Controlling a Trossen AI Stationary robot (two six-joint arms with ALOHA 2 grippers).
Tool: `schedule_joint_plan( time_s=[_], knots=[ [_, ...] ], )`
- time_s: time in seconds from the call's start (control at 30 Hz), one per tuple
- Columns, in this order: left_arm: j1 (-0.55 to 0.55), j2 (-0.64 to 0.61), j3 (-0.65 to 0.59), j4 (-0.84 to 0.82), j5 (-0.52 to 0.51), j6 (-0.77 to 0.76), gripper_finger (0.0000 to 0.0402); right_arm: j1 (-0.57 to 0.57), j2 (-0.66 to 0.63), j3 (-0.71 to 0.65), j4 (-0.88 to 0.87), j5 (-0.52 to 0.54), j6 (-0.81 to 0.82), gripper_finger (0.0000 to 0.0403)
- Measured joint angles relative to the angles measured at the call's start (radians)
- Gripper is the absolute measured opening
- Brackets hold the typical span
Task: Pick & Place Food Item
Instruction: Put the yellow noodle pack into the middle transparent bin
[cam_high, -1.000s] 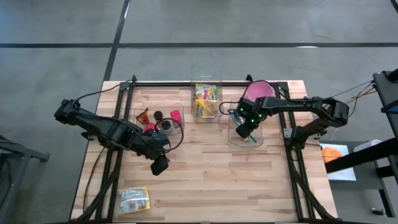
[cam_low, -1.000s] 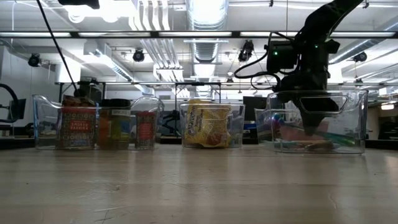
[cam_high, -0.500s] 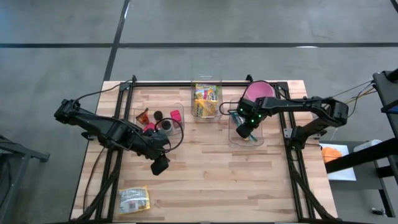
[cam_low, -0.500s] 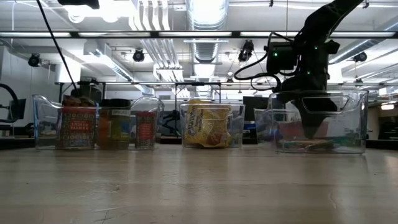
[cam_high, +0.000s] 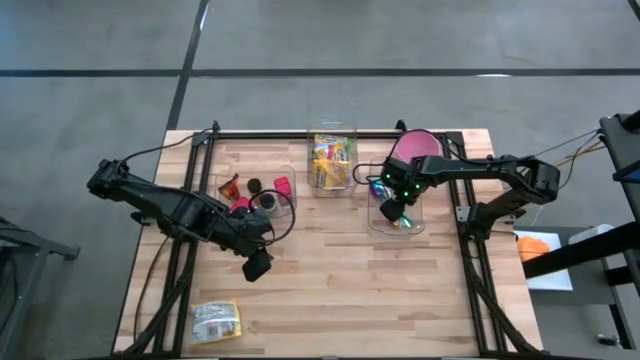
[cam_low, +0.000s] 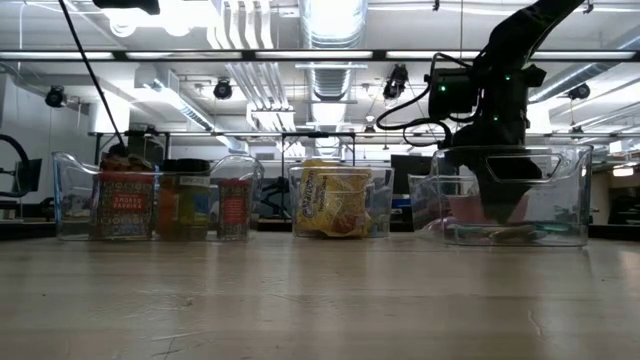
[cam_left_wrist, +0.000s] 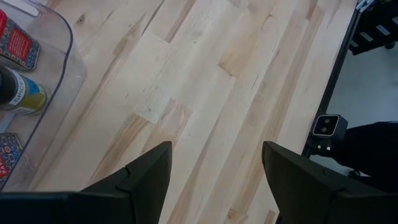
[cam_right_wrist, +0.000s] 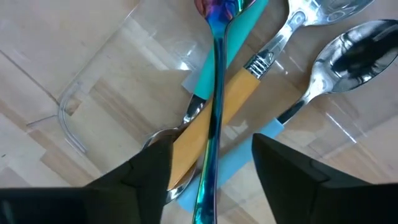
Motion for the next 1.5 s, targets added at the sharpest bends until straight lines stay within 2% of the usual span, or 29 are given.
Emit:
schedule_joint_plan(
  time_s=[0.3, 0.63, 0.9, 1.13, 1.3, 1.5],
  knots=[
    [0.000, 0.000, 0.000, 0.000, 0.071, -0.002, 0.0256, 0.000, -0.007, 0.000, -0.003, -0.014, -0.002, 0.0269],
    [0.000, 0.000, 0.000, -0.001, 0.089, -0.002, 0.0256, 0.001, -0.024, 0.000, -0.008, -0.016, 0.005, 0.0271],
    [0.000, 0.000, -0.009, -0.028, 0.134, -0.003, 0.0256, 0.001, -0.166, 0.078, -0.075, 0.001, -0.004, 0.0271],
    [-0.001, 0.030, -0.088, -0.052, 0.296, 0.003, 0.0255, 0.008, -0.267, 0.191, -0.225, 0.044, -0.064, 0.0271],
    [-0.006, 0.081, -0.142, -0.080, 0.427, 0.086, 0.0255, 0.021, -0.333, 0.233, -0.252, 0.052, -0.104, 0.0271],
    [-0.009, 0.117, -0.182, -0.078, 0.455, 0.180, 0.0255, 0.036, -0.393, 0.239, -0.259, 0.028, -0.102, 0.0271]
  ],
)
